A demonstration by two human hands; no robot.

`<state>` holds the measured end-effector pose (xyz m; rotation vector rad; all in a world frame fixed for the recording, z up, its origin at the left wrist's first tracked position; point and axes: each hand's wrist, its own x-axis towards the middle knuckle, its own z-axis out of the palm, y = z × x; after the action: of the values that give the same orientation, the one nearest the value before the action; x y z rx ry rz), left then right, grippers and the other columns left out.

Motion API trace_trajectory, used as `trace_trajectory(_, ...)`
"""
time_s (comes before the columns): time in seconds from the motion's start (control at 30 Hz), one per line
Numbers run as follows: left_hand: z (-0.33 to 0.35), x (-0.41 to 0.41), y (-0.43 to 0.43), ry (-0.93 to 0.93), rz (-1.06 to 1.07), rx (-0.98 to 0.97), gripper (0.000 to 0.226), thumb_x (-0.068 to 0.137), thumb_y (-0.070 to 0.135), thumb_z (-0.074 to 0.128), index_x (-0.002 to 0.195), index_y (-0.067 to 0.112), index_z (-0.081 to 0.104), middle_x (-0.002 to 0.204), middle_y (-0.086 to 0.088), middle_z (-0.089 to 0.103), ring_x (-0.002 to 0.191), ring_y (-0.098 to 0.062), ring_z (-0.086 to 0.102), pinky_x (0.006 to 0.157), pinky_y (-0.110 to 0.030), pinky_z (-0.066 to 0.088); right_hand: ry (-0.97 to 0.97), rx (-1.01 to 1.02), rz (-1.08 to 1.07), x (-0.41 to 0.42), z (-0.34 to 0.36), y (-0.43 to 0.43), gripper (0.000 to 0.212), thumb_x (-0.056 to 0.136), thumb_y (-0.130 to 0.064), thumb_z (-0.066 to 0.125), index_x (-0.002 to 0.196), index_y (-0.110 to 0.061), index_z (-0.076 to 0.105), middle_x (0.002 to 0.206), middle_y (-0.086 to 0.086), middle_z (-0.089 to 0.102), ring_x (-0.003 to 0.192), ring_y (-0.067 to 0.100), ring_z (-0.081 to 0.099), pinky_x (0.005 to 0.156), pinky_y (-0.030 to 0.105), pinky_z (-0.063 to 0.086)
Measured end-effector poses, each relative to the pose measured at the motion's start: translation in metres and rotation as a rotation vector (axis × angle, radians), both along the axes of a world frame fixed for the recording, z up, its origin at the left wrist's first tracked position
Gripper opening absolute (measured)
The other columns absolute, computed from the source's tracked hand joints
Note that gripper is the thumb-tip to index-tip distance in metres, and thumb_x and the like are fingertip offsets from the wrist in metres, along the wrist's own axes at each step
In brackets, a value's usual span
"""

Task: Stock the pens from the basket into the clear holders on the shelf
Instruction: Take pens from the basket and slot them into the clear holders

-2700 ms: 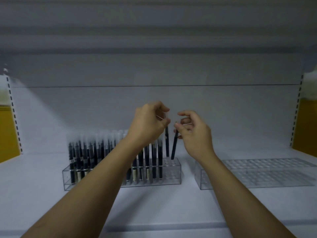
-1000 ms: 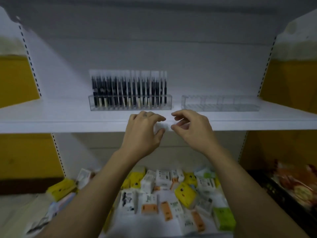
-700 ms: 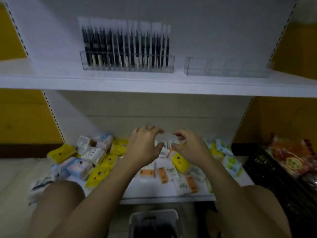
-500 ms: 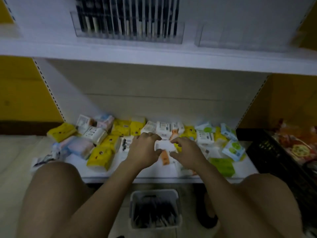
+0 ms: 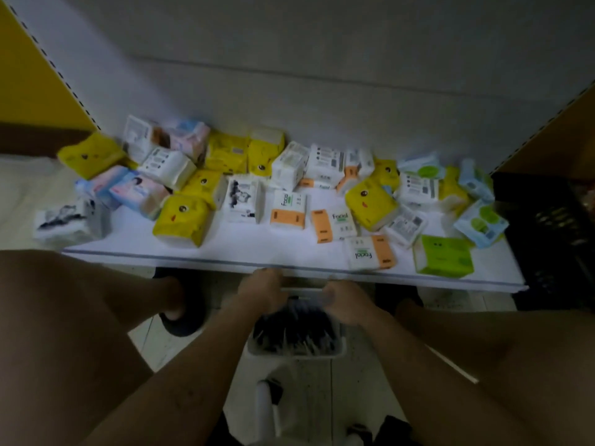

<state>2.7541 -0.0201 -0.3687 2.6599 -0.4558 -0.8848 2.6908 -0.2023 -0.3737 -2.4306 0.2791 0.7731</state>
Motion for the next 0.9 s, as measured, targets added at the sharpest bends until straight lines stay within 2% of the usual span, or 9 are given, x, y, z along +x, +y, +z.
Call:
trace_trajectory(0.13, -0.050, -0.007, 0.006, 0.104, 0.066, 0.045, 0.030, 0.089, 0.029, 0.057, 0.117, 0.018, 0.059, 0.119, -0.001, 0.059, 0.107, -0.023, 0.057, 0.085, -0.029, 0.047, 0.136, -0.018, 0.029, -0.012, -0.036, -0.007, 0.016, 0.090, -0.024, 0.058, 0.078, -0.024, 0.048, 0.078, -0.006, 0.048, 0.085, 0.020, 0.054, 0.067, 0.022, 0.042)
trace_trajectory(0.23, -0.093, -0.015, 0.011, 0.238, 0.095, 0.069, 0.022, 0.086, 0.017, 0.057, 0.108, 0.010, 0.055, 0.108, -0.012, 0.062, 0.090, -0.021, 0.057, 0.076, -0.031, 0.048, 0.226, 0.044, -0.051, -0.019, -0.060, -0.011, 0.020, 0.092, -0.020, 0.059, 0.079, -0.021, 0.044, 0.077, -0.003, 0.040, 0.075, 0.015, 0.044, 0.069, 0.026, 0.037)
trace_trajectory(0.33, -0.123, -0.022, 0.009, 0.415, 0.008, 0.101, 0.019, 0.093, 0.015, 0.050, 0.102, 0.003, 0.062, 0.104, -0.018, 0.063, 0.103, -0.031, 0.059, 0.089, -0.035, 0.045, 0.295, 0.047, -0.110, -0.024, -0.076, -0.010, 0.026, 0.093, -0.016, 0.058, 0.072, -0.002, 0.052, 0.069, 0.019, 0.045, 0.065, 0.019, 0.040, 0.064, 0.029, 0.035)
trace_trajectory(0.37, -0.127, -0.023, 0.007, 0.448, -0.004, 0.099, 0.025, 0.095, 0.017, 0.050, 0.111, 0.002, 0.062, 0.111, -0.020, 0.062, 0.108, -0.033, 0.057, 0.090, -0.034, 0.045, 0.314, 0.037, -0.118, -0.024, -0.080, -0.008, 0.024, 0.093, -0.016, 0.058, 0.086, 0.007, 0.060, 0.081, 0.029, 0.054, 0.068, 0.022, 0.045, 0.065, 0.031, 0.039)
trace_trajectory(0.43, -0.138, -0.025, 0.003, 0.456, -0.026, 0.088, 0.035, 0.097, 0.023, 0.048, 0.125, 0.003, 0.056, 0.122, -0.020, 0.057, 0.114, -0.034, 0.052, 0.093, -0.034, 0.043, 0.315, 0.044, -0.097, -0.023, -0.081, -0.003, 0.030, 0.094, -0.019, 0.057, 0.112, 0.005, 0.062, 0.108, 0.026, 0.061, 0.083, 0.026, 0.056, 0.076, 0.033, 0.048)
trace_trajectory(0.57, -0.155, -0.030, 0.001, 0.410, 0.001, 0.069, 0.046, 0.095, 0.030, 0.053, 0.135, 0.008, 0.048, 0.135, -0.015, 0.049, 0.124, -0.030, 0.044, 0.103, -0.032, 0.037, 0.325, 0.047, -0.074, -0.017, -0.084, 0.003, 0.028, 0.093, -0.020, 0.057, 0.115, -0.005, 0.064, 0.115, 0.015, 0.064, 0.102, 0.025, 0.062, 0.085, 0.030, 0.051)
trace_trajectory(0.73, -0.159, -0.030, 0.008, 0.409, 0.078, -0.015, 0.029, 0.094, 0.024, 0.056, 0.117, 0.006, 0.056, 0.111, -0.013, 0.059, 0.106, -0.028, 0.055, 0.083, -0.025, 0.044, 0.306, 0.060, -0.090, -0.005, -0.094, 0.008, 0.027, 0.095, -0.018, 0.054, 0.115, -0.003, 0.063, 0.103, 0.013, 0.066, 0.094, 0.026, 0.063, 0.071, 0.028, 0.050)
trace_trajectory(0.83, -0.146, -0.030, 0.013, 0.391, 0.206, -0.042, 0.019, 0.094, 0.020, 0.055, 0.078, 0.011, 0.061, 0.078, -0.004, 0.060, 0.088, -0.026, 0.062, 0.067, -0.019, 0.044, 0.277, 0.106, -0.168, 0.003, -0.107, 0.012, 0.026, 0.095, -0.017, 0.055, 0.117, -0.007, 0.062, 0.097, 0.007, 0.064, 0.073, 0.012, 0.055, 0.056, 0.015, 0.040)
trace_trajectory(0.9, -0.133, -0.030, 0.016, 0.373, 0.305, -0.078, 0.020, 0.091, 0.016, 0.058, 0.078, 0.004, 0.068, 0.078, -0.009, 0.066, 0.079, -0.025, 0.063, 0.067, -0.022, 0.049, 0.294, 0.157, -0.262, 0.010, -0.117, 0.019, 0.026, 0.095, -0.013, 0.055, 0.117, -0.001, 0.062, 0.107, 0.016, 0.065, 0.077, 0.016, 0.057, 0.065, 0.020, 0.049)
